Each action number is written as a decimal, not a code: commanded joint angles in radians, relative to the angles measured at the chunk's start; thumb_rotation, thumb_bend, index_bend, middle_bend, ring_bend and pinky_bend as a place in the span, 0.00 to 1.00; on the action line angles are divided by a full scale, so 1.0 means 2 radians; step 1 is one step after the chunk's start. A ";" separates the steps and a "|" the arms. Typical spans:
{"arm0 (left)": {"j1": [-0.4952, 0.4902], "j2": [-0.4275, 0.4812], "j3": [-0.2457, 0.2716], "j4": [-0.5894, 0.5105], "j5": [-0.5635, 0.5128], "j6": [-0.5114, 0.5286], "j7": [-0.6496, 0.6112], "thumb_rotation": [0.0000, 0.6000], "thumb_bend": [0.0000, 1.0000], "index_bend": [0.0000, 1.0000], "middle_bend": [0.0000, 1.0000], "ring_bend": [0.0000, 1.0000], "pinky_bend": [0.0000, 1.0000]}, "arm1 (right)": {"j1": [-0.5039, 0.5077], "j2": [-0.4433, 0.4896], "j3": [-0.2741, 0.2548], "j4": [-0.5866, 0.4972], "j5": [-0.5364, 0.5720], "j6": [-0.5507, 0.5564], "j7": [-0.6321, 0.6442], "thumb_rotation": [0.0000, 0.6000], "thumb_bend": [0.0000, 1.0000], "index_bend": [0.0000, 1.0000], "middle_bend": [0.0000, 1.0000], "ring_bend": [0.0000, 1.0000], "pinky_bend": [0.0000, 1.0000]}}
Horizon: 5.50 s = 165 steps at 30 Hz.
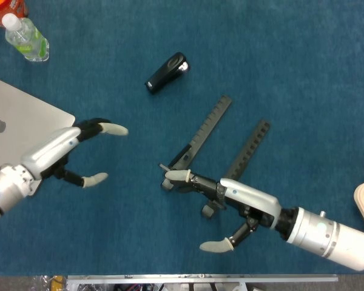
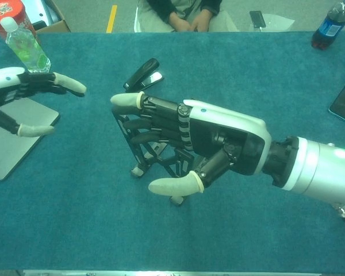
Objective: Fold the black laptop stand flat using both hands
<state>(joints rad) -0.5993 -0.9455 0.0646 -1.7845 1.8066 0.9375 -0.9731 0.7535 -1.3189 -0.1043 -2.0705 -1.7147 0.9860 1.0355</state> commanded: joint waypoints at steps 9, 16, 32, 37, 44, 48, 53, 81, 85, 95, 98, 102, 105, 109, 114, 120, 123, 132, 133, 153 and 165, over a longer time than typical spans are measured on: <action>-0.152 -0.064 0.060 0.101 0.084 -0.016 -0.312 1.00 0.29 0.22 0.24 0.14 0.16 | 0.001 0.001 0.002 0.001 0.008 0.000 -0.004 1.00 0.19 0.00 0.01 0.00 0.08; -0.200 -0.099 0.079 0.131 0.094 0.003 -0.388 1.00 0.29 0.22 0.24 0.14 0.17 | 0.003 0.002 0.006 0.003 0.015 -0.002 -0.004 1.00 0.19 0.00 0.01 0.00 0.08; -0.260 -0.136 0.118 0.174 0.088 0.043 -0.471 1.00 0.29 0.22 0.24 0.14 0.20 | 0.004 0.006 0.011 0.009 0.017 0.001 0.006 1.00 0.19 0.00 0.01 0.00 0.08; -0.268 -0.152 0.128 0.187 0.082 0.046 -0.477 1.00 0.29 0.22 0.24 0.14 0.20 | 0.005 0.005 0.013 0.011 0.019 0.000 0.008 1.00 0.19 0.00 0.01 0.00 0.08; -0.275 -0.169 0.140 0.203 0.073 0.052 -0.489 1.00 0.29 0.22 0.24 0.14 0.20 | 0.007 0.002 0.017 0.015 0.019 0.000 0.012 1.00 0.19 0.00 0.01 0.00 0.08; -0.278 -0.177 0.148 0.211 0.068 0.052 -0.493 1.00 0.29 0.22 0.24 0.14 0.20 | 0.007 0.001 0.018 0.017 0.017 0.001 0.015 1.00 0.19 0.00 0.01 0.00 0.08; -0.281 -0.184 0.158 0.219 0.064 0.049 -0.496 1.00 0.29 0.22 0.24 0.14 0.20 | 0.007 0.001 0.017 0.017 0.015 0.003 0.017 1.00 0.19 0.00 0.01 0.00 0.08; -0.282 -0.190 0.199 0.221 0.057 0.066 -0.487 1.00 0.29 0.22 0.24 0.14 0.20 | -0.009 0.044 -0.023 0.024 -0.014 0.023 0.035 1.00 0.19 0.00 0.01 0.00 0.08; -0.284 -0.192 0.200 0.220 0.054 0.063 -0.486 1.00 0.29 0.22 0.24 0.14 0.20 | -0.012 0.054 -0.036 0.028 -0.026 0.026 0.041 1.00 0.19 0.00 0.01 0.00 0.08; -0.284 -0.191 0.203 0.219 0.048 0.063 -0.481 1.00 0.29 0.22 0.24 0.14 0.20 | -0.016 0.062 -0.061 0.048 -0.041 0.028 0.056 1.00 0.19 0.00 0.01 0.00 0.08; -0.284 -0.191 0.202 0.220 0.045 0.062 -0.480 1.00 0.29 0.22 0.24 0.14 0.20 | -0.020 0.063 -0.067 0.055 -0.039 0.028 0.053 1.00 0.19 0.00 0.01 0.00 0.08; -0.284 -0.193 0.202 0.221 0.044 0.061 -0.479 1.00 0.29 0.22 0.24 0.14 0.20 | -0.023 0.063 -0.074 0.067 -0.035 0.025 0.051 1.00 0.18 0.00 0.01 0.00 0.08; -0.285 -0.193 0.203 0.221 0.044 0.061 -0.479 1.00 0.29 0.22 0.24 0.14 0.20 | -0.025 0.059 -0.076 0.078 -0.032 0.022 0.051 1.00 0.19 0.00 0.01 0.00 0.08; -0.286 -0.192 0.204 0.220 0.044 0.060 -0.478 1.00 0.29 0.22 0.24 0.14 0.20 | -0.025 0.050 -0.077 0.090 -0.029 0.017 0.059 1.00 0.19 0.00 0.01 0.00 0.08; -0.287 -0.190 0.206 0.217 0.044 0.060 -0.476 1.00 0.29 0.22 0.24 0.14 0.20 | -0.024 0.033 -0.077 0.107 -0.028 0.012 0.069 1.00 0.19 0.00 0.01 0.00 0.08; -0.288 -0.186 0.207 0.212 0.043 0.058 -0.473 1.00 0.29 0.22 0.24 0.14 0.20 | -0.023 0.018 -0.088 0.125 -0.044 0.014 0.089 1.00 0.19 0.00 0.01 0.00 0.08; -0.289 -0.186 0.207 0.210 0.042 0.057 -0.472 1.00 0.29 0.22 0.24 0.14 0.20 | -0.024 0.013 -0.094 0.133 -0.046 0.015 0.095 1.00 0.19 0.00 0.01 0.00 0.08; -0.291 -0.186 0.206 0.207 0.040 0.052 -0.469 1.00 0.29 0.22 0.24 0.14 0.20 | -0.025 -0.007 -0.107 0.155 -0.054 0.021 0.117 1.00 0.19 0.00 0.01 0.00 0.08; -0.292 -0.186 0.206 0.207 0.040 0.051 -0.469 1.00 0.29 0.22 0.24 0.14 0.20 | -0.025 -0.009 -0.109 0.157 -0.055 0.021 0.119 1.00 0.19 0.00 0.01 0.00 0.08; -0.294 -0.184 0.207 0.203 0.039 0.048 -0.466 1.00 0.29 0.22 0.24 0.14 0.20 | -0.024 -0.010 -0.121 0.161 -0.060 0.047 0.127 1.00 0.19 0.00 0.01 0.00 0.08; -0.297 -0.184 0.205 0.202 0.036 0.044 -0.465 1.00 0.29 0.22 0.24 0.14 0.20 | -0.017 -0.022 -0.105 0.184 -0.039 0.033 0.127 1.00 0.19 0.00 0.01 0.00 0.08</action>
<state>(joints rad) -1.1925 -1.3126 0.4750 -1.3812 1.8795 1.0258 -1.9033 0.7155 -1.3544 -0.3194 -1.7095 -1.7953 1.0579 1.2850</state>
